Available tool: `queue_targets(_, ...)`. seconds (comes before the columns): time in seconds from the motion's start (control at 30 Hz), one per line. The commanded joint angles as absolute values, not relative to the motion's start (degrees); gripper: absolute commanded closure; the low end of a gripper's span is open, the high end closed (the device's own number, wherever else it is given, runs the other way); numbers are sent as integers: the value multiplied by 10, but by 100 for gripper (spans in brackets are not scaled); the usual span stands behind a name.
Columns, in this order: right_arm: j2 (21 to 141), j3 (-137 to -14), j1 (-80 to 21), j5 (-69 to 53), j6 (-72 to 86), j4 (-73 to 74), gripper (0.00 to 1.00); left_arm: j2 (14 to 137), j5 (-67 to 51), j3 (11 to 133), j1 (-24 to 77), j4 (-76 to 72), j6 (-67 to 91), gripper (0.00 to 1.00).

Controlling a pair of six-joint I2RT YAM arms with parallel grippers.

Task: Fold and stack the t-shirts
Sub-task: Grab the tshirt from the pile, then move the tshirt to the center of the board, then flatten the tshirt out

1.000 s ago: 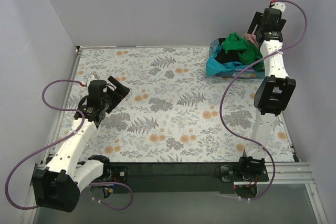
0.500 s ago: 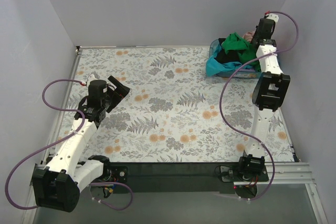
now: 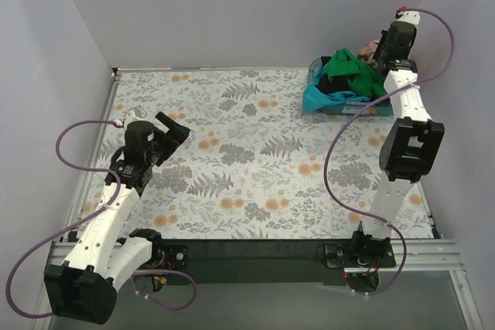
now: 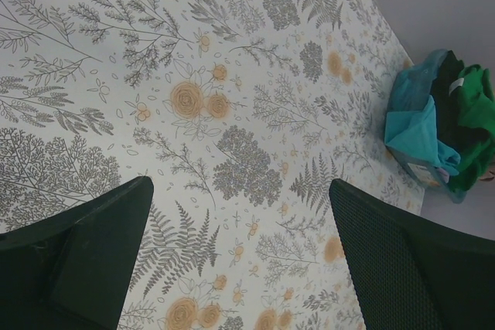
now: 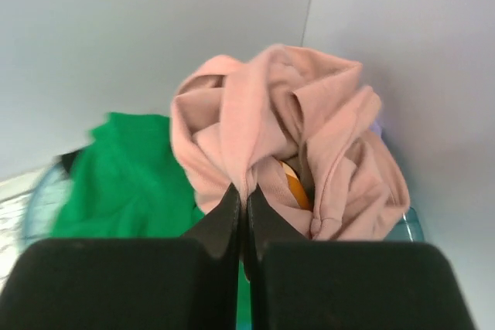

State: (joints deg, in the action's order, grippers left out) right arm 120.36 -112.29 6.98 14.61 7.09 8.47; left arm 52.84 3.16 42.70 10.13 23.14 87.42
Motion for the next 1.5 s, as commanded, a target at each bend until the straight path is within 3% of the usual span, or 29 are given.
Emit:
queue_targets(0.0, 1022, -1063, 12, 147, 62, -75, 99, 498, 18, 427, 99, 236, 873, 2)
queue_targets(0.07, 959, -1039, -32, 169, 41, -112, 99, 490, 18, 431, 99, 246, 875, 2)
queue_targets(0.17, 922, -1107, -70, 162, 38, -114, 99, 474, 17, 435, 99, 267, 880, 2)
queue_targets(0.4, 904, -1261, -169, -28, 85, -84, 99, 434, 18, 453, 99, 302, 896, 2)
queue_targets(0.53, 871, -1234, -269, -121, 130, -46, 99, 422, 59, 486, 99, 379, 910, 2)
queue_targets(0.67, 825, -1121, -294, -174, 183, -35, 98, 404, 114, 516, 99, 459, 934, 2)
queue_targets(0.77, 739, -918, -294, -104, 192, -14, 91, 380, 158, 526, 99, 514, 958, 2)
queue_targets(0.83, 661, -778, -294, 53, 199, -11, 85, 353, 168, 526, 99, 533, 962, 2)
queue_targets(0.87, 638, -651, -293, 108, 206, -8, 72, 342, 156, 519, 99, 533, 958, 2)
queue_targets(0.93, 595, -554, -278, 157, 223, -1, 50, 322, 135, 504, 99, 520, 945, 2)
queue_targets(0.97, 585, -483, -255, 156, 240, 50, 25, 302, 122, 495, 99, 513, 942, 2)
queue_targets(1.03, 555, -434, -245, 135, 257, 89, 6, 290, 80, 469, 99, 491, 932, 2)
queue_targets(1.07, 545, -420, -245, 128, 261, 102, 2, 287, 65, 462, 99, 487, 930, 2)
queue_targets(1.2, 511, -389, -266, 62, 265, 164, 2, 308, -62, 404, 99, 447, 918, 2)
queue_targets(1.33, 507, -381, -355, 133, 307, 275, 2, 339, -235, 298, 100, 358, 918, 2)
queue_targets(1.47, 500, -359, -398, 155, 343, 310, 2, 347, -232, 264, 120, 366, 911, 2)
